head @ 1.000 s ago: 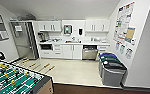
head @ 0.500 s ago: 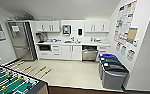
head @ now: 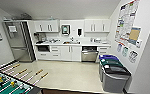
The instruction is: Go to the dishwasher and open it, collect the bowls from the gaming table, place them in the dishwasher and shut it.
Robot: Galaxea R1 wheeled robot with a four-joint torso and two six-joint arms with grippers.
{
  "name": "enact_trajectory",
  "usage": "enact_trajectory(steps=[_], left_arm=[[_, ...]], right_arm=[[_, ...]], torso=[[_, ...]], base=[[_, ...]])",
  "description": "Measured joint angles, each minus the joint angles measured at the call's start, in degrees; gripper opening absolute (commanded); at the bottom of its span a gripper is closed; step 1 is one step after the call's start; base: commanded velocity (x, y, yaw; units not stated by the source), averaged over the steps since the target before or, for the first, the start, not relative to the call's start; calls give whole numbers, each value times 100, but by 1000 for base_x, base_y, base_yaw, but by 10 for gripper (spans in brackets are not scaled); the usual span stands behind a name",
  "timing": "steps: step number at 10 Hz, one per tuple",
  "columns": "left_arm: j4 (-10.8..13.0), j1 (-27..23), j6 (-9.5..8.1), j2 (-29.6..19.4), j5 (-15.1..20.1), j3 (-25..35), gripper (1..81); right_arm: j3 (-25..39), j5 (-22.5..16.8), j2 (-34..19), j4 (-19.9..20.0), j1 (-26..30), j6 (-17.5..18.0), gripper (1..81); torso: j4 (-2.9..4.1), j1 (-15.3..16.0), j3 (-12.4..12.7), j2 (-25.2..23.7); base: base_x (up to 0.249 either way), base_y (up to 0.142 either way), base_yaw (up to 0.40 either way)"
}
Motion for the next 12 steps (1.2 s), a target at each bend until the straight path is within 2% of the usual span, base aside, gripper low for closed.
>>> enact_trajectory(steps=[12], left_arm=[[0, 2, 0, -5, 11, -1, 10]], right_arm=[[-17, -4, 35, -21, 2, 0, 10]], torso=[[0, -2, 0, 0]], base=[[191, -5, 0]])
